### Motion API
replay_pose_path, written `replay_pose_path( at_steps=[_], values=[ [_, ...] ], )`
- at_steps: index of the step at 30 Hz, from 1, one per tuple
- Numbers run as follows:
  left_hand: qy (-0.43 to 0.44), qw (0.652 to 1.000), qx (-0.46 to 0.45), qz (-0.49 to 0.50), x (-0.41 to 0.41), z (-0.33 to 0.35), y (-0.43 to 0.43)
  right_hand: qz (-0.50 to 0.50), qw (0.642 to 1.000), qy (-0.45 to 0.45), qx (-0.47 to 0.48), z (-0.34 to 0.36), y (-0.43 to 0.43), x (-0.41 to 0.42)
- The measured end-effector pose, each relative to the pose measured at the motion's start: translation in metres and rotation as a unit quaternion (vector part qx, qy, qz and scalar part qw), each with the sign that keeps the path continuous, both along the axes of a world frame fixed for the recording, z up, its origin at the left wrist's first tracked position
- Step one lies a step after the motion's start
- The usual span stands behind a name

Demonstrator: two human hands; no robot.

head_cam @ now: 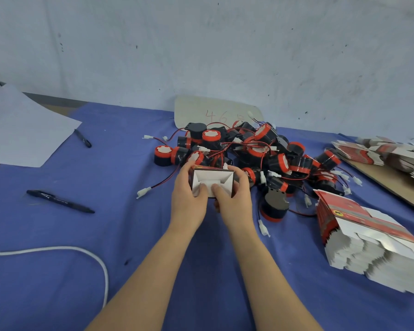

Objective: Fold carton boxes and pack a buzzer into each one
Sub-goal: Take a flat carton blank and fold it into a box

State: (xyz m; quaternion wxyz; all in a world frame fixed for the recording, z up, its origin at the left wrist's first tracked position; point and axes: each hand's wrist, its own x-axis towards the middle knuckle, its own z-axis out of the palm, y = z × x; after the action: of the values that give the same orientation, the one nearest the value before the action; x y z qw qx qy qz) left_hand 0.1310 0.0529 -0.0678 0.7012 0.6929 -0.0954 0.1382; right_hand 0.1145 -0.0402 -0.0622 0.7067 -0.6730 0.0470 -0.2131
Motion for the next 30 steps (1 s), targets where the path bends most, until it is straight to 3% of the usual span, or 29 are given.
replay_pose_path(
  at_steps=[8, 11, 14, 17, 21, 27, 30],
  values=[
    [-0.023, 1.000, 0.014, -0.011, -0.003, 0.007, 0.002, 0.024, 0.999, -0.009, 0.025, 0.007, -0.002, -0.003],
    [-0.006, 0.998, -0.050, -0.038, -0.004, 0.014, 0.002, 0.048, 0.998, -0.021, 0.042, 0.011, -0.001, -0.006],
    [0.041, 0.986, -0.145, -0.070, 0.000, 0.017, 0.005, 0.067, 0.997, -0.041, -0.001, 0.013, -0.001, -0.007],
    [0.100, 0.977, -0.170, -0.086, 0.006, 0.018, 0.011, 0.062, 0.994, -0.072, -0.049, 0.012, -0.001, -0.007],
    [0.095, 0.986, -0.107, -0.089, 0.005, 0.011, 0.015, 0.089, 0.992, -0.061, -0.064, 0.008, -0.008, -0.004],
    [-0.012, 0.986, 0.117, -0.116, 0.002, 0.003, 0.017, 0.087, 0.987, -0.034, -0.130, 0.002, -0.018, -0.003],
    [0.007, 0.991, 0.097, -0.095, 0.003, 0.003, 0.017, 0.052, 0.982, 0.027, -0.179, -0.002, -0.028, 0.000]
  ],
)
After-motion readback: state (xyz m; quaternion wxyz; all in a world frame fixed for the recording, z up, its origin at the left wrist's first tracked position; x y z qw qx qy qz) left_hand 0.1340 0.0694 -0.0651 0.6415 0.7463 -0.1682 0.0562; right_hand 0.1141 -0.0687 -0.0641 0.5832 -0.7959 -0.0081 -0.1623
